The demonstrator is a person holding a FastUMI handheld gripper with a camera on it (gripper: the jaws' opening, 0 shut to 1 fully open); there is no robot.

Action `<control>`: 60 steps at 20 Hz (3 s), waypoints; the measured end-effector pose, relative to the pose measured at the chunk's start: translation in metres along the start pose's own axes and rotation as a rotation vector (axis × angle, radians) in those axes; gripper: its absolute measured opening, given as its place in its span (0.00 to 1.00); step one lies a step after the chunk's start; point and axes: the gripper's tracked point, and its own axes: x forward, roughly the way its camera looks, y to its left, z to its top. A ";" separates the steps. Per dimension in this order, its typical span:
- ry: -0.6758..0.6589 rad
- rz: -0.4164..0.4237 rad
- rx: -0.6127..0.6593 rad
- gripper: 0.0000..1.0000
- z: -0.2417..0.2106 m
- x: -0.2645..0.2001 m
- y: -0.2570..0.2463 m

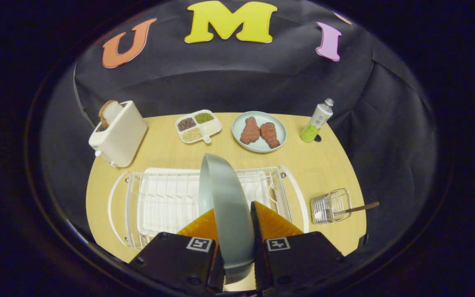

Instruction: Take the plate from the dish rack, then take the spoon from the basket and place it into the plate.

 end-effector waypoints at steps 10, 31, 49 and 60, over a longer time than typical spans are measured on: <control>-0.004 0.414 0.152 0.33 -0.107 -0.047 -0.026; 0.290 0.658 0.498 0.35 -0.277 0.055 -0.047; -0.236 0.469 0.179 0.91 -0.240 0.011 -0.145; -0.727 0.052 0.090 0.98 -0.147 0.016 -0.283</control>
